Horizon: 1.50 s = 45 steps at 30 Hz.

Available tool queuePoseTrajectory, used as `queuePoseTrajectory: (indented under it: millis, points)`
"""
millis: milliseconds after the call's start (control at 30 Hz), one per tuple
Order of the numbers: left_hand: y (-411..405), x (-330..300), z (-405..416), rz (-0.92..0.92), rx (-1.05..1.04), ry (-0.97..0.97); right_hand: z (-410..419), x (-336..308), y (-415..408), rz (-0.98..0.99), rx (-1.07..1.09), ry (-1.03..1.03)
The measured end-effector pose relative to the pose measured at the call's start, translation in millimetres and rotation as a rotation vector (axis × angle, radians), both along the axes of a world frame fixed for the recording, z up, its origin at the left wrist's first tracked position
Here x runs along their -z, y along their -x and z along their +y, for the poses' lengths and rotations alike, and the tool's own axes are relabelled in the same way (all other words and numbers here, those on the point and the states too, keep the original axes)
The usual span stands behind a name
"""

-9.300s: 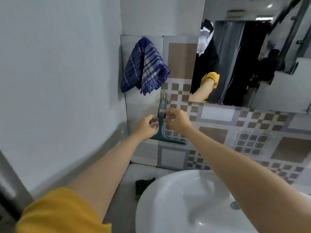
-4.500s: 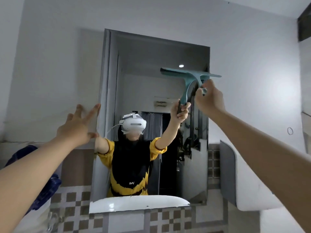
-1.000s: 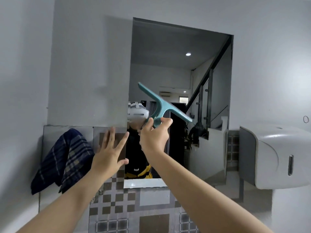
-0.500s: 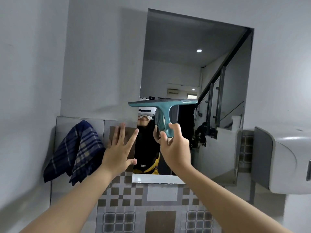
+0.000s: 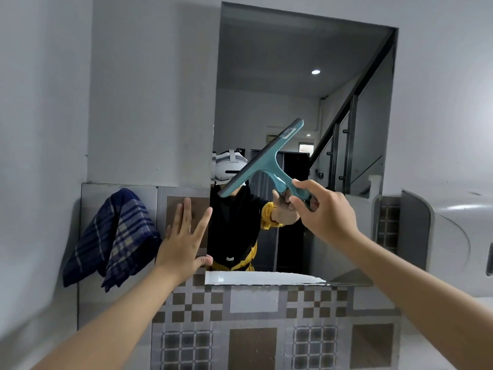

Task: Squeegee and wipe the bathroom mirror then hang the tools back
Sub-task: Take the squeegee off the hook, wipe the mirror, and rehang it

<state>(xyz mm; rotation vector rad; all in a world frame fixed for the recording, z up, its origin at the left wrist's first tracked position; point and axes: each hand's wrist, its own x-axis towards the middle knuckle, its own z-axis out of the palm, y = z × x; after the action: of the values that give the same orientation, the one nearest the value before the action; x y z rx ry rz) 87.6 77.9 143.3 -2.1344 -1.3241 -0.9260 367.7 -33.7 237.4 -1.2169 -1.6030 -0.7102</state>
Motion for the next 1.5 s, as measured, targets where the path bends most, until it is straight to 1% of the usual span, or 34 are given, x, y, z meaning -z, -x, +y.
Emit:
queuePoseTrajectory:
  millis: [200,400,533,633,800,967,1167,1333,1500]
  points:
    - [-5,-2,-3,0.010,-0.055,0.057,-4,-7,-36,-0.056,0.022,0.010]
    - [-6,-3,-6,0.010,-0.068,0.079,-14,1,-81,-0.044,0.048,0.038]
    - [-7,-2,-6,-0.016,-0.063,0.066,-22,11,-112,0.022,0.079,0.053]
    - [-10,-3,-6,-0.011,-0.076,0.088,-30,23,-137,0.108,0.080,0.060]
    - [-10,-4,-7,-0.004,-0.078,0.119,-41,51,-167,0.191,0.001,0.061]
    - [-10,-4,-9,0.010,-0.093,0.094,-39,66,-147,0.304,-0.024,0.080]
    - [-9,-4,-8,0.011,-0.096,0.075,-39,69,-120,0.458,-0.055,0.141]
    - [-11,-3,-7,0.009,-0.107,0.079,-41,70,-102,0.562,-0.082,0.179]
    - [-13,-5,-10,0.018,-0.123,0.100,-37,75,-73,0.712,-0.121,0.175]
